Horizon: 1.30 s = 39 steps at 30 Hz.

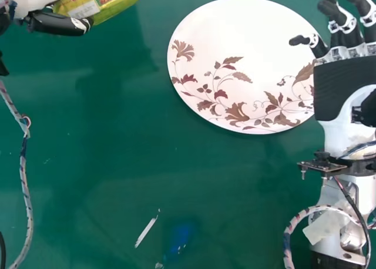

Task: Pick up biscuit and place it in the plate

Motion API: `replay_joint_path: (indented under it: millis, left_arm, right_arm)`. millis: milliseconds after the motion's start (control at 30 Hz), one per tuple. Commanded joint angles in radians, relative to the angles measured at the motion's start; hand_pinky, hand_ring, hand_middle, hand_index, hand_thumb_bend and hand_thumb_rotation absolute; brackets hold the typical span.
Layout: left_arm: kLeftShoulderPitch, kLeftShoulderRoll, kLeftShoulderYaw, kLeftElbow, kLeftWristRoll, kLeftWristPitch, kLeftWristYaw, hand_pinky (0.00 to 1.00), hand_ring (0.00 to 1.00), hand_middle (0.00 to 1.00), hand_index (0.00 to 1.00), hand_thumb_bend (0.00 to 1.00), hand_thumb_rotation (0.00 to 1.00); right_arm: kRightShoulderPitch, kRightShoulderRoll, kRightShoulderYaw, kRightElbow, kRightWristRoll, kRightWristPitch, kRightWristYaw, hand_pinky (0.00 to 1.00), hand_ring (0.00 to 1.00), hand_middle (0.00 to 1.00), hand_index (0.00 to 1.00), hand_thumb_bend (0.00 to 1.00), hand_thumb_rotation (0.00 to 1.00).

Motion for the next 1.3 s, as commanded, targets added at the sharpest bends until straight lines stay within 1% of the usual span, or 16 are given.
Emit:
replay_joint_path:
  millis: [0, 67, 133, 200, 333, 500, 700, 800, 867, 1000, 1067, 1100, 1133, 1200, 1233, 1267]
  left_arm:
    - [0.016, 0.031, 0.035, -0.037, -0.017, 0.012, -0.003, 0.24, 0.23, 0.42, 0.51, 0.52, 0.00]
    - [0.022, 0.034, 0.048, -0.048, -0.030, 0.015, 0.008, 0.23, 0.22, 0.42, 0.51, 0.52, 0.00]
    - [0.029, 0.041, 0.059, -0.059, -0.038, 0.011, 0.022, 0.23, 0.21, 0.42, 0.51, 0.52, 0.00]
    - [0.028, 0.050, 0.063, -0.066, -0.043, 0.000, 0.022, 0.22, 0.22, 0.42, 0.51, 0.52, 0.00]
    - [0.016, 0.074, 0.062, -0.101, -0.047, 0.006, -0.008, 0.22, 0.22, 0.42, 0.51, 0.52, 0.00]
    - [0.022, 0.082, 0.077, -0.156, -0.067, 0.013, -0.009, 0.22, 0.21, 0.42, 0.51, 0.51, 0.00]
    - [0.016, 0.076, 0.079, -0.212, -0.088, 0.040, -0.036, 0.21, 0.20, 0.42, 0.51, 0.52, 0.00]
    - [0.009, 0.072, 0.076, -0.249, -0.088, 0.070, -0.061, 0.21, 0.20, 0.42, 0.51, 0.52, 0.00]
    - [0.009, 0.074, 0.082, -0.267, -0.099, 0.068, -0.060, 0.21, 0.20, 0.42, 0.51, 0.52, 0.00]
    - [0.003, 0.076, 0.088, -0.303, -0.111, 0.080, -0.075, 0.20, 0.20, 0.42, 0.51, 0.52, 0.00]
    - [0.004, 0.067, 0.096, -0.321, -0.129, 0.084, -0.073, 0.20, 0.20, 0.42, 0.51, 0.52, 0.00]
    - [0.003, 0.064, 0.097, -0.329, -0.135, 0.088, -0.073, 0.20, 0.20, 0.42, 0.51, 0.51, 0.00]
    - [0.002, 0.062, 0.097, -0.334, -0.142, 0.087, -0.069, 0.19, 0.19, 0.42, 0.51, 0.51, 0.00]
    - [-0.002, 0.054, 0.096, -0.342, -0.153, 0.096, -0.063, 0.19, 0.19, 0.42, 0.51, 0.52, 0.00]
    - [-0.004, 0.050, 0.095, -0.346, -0.158, 0.096, -0.058, 0.19, 0.19, 0.42, 0.51, 0.52, 0.00]
    - [-0.007, 0.045, 0.093, -0.350, -0.161, 0.102, -0.058, 0.19, 0.19, 0.42, 0.51, 0.52, 0.00]
  right_arm:
    - [0.013, -0.004, -0.003, -0.006, 0.001, -0.010, 0.000, 0.35, 0.44, 0.56, 0.69, 0.90, 0.50]
    - [0.014, -0.001, -0.001, -0.008, -0.007, -0.013, -0.006, 0.33, 0.41, 0.52, 0.68, 0.90, 0.49]
    - [0.013, -0.002, 0.000, -0.008, -0.008, -0.017, -0.001, 0.33, 0.41, 0.52, 0.67, 0.91, 0.48]
    - [0.013, -0.005, 0.000, -0.009, -0.005, -0.015, 0.002, 0.41, 0.51, 0.61, 0.66, 0.92, 0.50]
    - [0.017, -0.009, 0.000, -0.016, -0.008, -0.016, 0.003, 0.53, 0.65, 0.73, 0.69, 0.91, 0.53]
    - [0.020, -0.016, -0.002, -0.024, -0.012, -0.019, 0.005, 0.60, 0.71, 0.76, 0.70, 0.91, 0.53]
    - [0.031, -0.014, 0.004, -0.042, -0.018, -0.004, -0.015, 0.53, 0.67, 0.73, 0.69, 0.92, 0.55]
    - [0.040, -0.016, 0.011, -0.061, -0.016, 0.015, -0.030, 0.54, 0.68, 0.73, 0.70, 0.92, 0.55]
    - [0.044, -0.019, 0.013, -0.072, -0.017, 0.022, -0.037, 0.54, 0.68, 0.73, 0.71, 0.92, 0.54]
    - [0.051, -0.024, 0.017, -0.095, -0.012, 0.038, -0.045, 0.48, 0.61, 0.69, 0.72, 0.93, 0.55]
    - [0.052, -0.025, 0.020, -0.103, -0.014, 0.042, -0.045, 0.42, 0.55, 0.65, 0.71, 0.93, 0.54]
    - [0.052, -0.025, 0.021, -0.106, -0.016, 0.044, -0.047, 0.41, 0.54, 0.65, 0.71, 0.93, 0.54]
    - [0.052, -0.026, 0.021, -0.108, -0.018, 0.046, -0.049, 0.43, 0.57, 0.66, 0.70, 0.93, 0.54]
    - [0.054, -0.024, 0.022, -0.116, -0.023, 0.052, -0.061, 0.41, 0.56, 0.65, 0.70, 0.93, 0.55]
    - [0.055, -0.024, 0.024, -0.120, -0.025, 0.053, -0.066, 0.35, 0.48, 0.59, 0.70, 0.92, 0.54]
    - [0.056, -0.024, 0.024, -0.125, -0.026, 0.055, -0.070, 0.33, 0.45, 0.57, 0.70, 0.92, 0.54]
